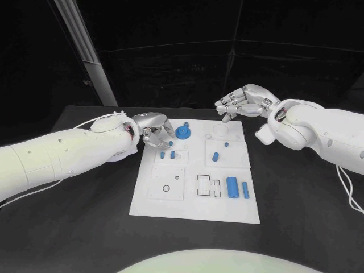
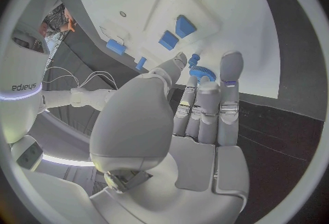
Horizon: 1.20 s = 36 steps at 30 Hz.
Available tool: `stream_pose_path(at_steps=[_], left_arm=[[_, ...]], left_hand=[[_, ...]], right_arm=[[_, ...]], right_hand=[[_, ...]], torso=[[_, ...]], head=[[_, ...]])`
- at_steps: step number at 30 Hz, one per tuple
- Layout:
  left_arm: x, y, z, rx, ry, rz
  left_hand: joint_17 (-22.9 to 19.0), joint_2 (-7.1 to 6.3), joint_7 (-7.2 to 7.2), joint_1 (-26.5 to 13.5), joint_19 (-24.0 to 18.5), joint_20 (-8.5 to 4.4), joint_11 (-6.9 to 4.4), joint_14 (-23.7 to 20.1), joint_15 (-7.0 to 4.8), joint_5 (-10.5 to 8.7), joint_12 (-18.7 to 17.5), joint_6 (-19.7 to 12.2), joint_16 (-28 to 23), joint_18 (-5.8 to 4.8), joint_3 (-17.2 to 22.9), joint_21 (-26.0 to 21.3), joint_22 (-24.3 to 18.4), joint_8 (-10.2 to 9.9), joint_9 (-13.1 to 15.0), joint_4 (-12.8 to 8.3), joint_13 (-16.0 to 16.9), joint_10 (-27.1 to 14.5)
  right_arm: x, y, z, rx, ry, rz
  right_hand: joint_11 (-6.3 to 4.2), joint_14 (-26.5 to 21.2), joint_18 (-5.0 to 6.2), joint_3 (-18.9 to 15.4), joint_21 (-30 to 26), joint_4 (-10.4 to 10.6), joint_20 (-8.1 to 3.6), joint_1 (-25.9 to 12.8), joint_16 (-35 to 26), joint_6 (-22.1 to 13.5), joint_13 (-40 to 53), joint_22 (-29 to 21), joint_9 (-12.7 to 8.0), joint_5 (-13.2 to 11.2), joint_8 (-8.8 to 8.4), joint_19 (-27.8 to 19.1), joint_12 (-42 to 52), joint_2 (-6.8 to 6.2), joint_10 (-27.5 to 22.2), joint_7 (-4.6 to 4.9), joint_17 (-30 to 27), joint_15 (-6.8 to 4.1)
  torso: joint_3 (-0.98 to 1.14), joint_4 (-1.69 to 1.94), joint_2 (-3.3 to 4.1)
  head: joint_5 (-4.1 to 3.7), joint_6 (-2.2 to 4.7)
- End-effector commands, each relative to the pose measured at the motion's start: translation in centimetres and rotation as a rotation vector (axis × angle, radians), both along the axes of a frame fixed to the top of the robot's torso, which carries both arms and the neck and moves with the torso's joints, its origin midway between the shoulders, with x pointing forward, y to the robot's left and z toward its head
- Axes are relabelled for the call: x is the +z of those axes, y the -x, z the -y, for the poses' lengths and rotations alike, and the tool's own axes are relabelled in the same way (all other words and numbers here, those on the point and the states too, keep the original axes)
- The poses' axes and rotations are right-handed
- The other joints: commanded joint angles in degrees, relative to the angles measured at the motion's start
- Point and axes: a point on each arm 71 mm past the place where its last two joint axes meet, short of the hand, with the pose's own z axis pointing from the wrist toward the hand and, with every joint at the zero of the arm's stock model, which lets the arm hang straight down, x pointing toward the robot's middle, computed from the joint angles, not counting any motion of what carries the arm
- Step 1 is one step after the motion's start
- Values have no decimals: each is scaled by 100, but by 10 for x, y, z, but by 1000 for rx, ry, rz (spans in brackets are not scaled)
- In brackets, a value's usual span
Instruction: Assemble the parts on the task board
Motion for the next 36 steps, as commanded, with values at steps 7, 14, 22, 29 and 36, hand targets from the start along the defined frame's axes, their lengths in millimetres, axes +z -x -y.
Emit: stream_pose_path(at_steps=[7, 14, 22, 29, 36], left_arm=[[28, -3, -26, 95, 457, -35], [37, -3, -43, 248, 964, -234], [35, 7, -37, 287, 1184, -385], [34, 13, -33, 287, 1230, -434], [34, 15, -32, 287, 1238, -444]], left_hand=[[-39, 315, 142, 288, 9, 5, -14, -37, -13, -6, 469, 241, -84, 127, -628, -369, -266, 143, 49, 454, 84, 236], [-10, 618, 22, 348, -51, -76, -177, -137, -119, -2, 949, 492, -58, 148, -276, -482, -317, 298, 57, 489, 199, 925], [19, 614, -51, 295, -81, -134, -261, -177, -179, 2, 1177, 644, -24, 152, -178, -545, -338, 440, 82, 478, 272, 1107], [13, 648, -63, 344, -99, -153, -278, -200, -196, 15, 1231, 650, -22, 159, -89, -598, -360, 473, 84, 425, 290, 1095], [-7, 643, -50, 333, -116, -157, -269, -222, -191, 14, 1252, 624, -31, 162, -48, -656, -387, 479, 78, 410, 296, 1062]], right_arm=[[-2, -2, 9, -12, 294, 147], [-10, 4, 10, 14, 593, 288], [-26, 17, 5, 50, 820, 380], [-34, 24, -1, 72, 894, 414], [-40, 27, -7, 99, 906, 419]], right_hand=[[-274, 1064, 80, 181, 534, -508, -426, 556, 609, 580, -7, 269, 44, -274, 208, 935, 99, -154, 306, -257, 297, -372], [-502, 1168, 47, 571, 1344, -789, -706, 608, 2165, 984, 0, 745, -2, -280, 136, 1412, -22, -251, 737, -406, 1057, -586], [-447, 1141, 25, 810, 1824, -798, -708, 366, 2906, 988, -25, 1075, -14, -356, -45, 1361, -317, -437, 601, -409, 1432, -579], [-343, 1111, 11, 950, 2125, -809, -665, 269, 3268, 729, -29, 1283, -17, -399, -195, 1309, -546, -587, 313, -326, 1605, -512], [-307, 1074, 34, 1211, 2615, -848, -603, 170, 4664, 690, -23, 1636, -6, -407, -186, 1113, -601, -684, 223, -296, 2862, -475]], torso=[[2, -5, -7], [-12, -8, -15], [-6, -18, -21], [-3, -8, -9], [-3, -12, -1]], head=[[-35, 44], [-169, 129], [-413, 222], [-477, 276], [-450, 286]])
